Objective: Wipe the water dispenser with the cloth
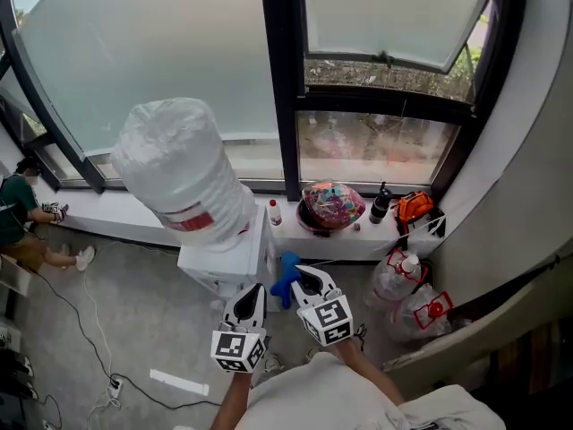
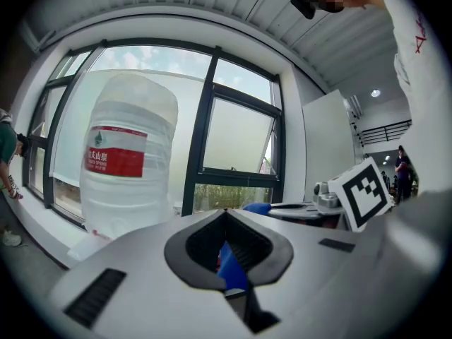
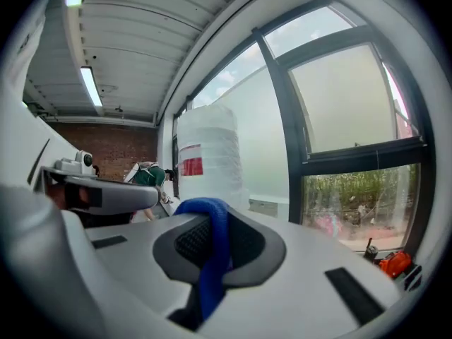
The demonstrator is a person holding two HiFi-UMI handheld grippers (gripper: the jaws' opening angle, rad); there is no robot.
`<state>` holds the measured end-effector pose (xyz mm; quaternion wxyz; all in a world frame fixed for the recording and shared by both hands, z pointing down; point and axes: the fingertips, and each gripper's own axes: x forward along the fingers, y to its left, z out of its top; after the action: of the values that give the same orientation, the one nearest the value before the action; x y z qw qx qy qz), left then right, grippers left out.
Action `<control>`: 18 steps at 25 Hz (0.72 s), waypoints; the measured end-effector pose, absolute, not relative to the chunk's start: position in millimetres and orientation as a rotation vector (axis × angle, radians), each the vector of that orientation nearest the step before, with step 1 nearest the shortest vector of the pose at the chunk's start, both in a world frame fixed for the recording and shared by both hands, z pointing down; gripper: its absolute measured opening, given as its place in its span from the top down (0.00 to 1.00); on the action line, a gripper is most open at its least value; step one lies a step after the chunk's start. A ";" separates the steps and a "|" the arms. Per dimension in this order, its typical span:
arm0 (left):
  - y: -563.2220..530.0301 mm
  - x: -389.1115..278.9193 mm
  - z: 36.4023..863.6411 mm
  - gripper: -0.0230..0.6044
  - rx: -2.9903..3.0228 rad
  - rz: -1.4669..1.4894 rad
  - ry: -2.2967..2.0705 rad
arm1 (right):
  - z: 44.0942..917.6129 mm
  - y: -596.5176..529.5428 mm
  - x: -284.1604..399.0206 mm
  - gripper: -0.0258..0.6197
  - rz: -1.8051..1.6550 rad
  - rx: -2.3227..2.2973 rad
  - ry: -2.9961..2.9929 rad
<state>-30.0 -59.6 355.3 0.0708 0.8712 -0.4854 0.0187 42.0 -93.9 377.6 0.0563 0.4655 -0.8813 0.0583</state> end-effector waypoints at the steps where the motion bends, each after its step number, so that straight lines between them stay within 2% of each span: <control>1: -52.8 -29.2 358.2 0.94 2.610 0.059 -1.464 | 382.6 -81.7 44.9 0.91 0.189 1.413 -2.665; 11: 10.0 -22.1 367.1 0.95 2.602 0.083 -1.427 | 390.5 13.9 38.8 0.91 0.203 1.387 -2.682; 18: 102.2 -66.3 375.3 0.94 2.607 0.104 -1.485 | 394.3 97.8 3.7 0.91 0.166 1.386 -2.689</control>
<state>-66.3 102.2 375.3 0.0695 0.8662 -0.4936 0.0346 3.7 97.8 394.3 0.0559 0.4568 -0.8861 0.0546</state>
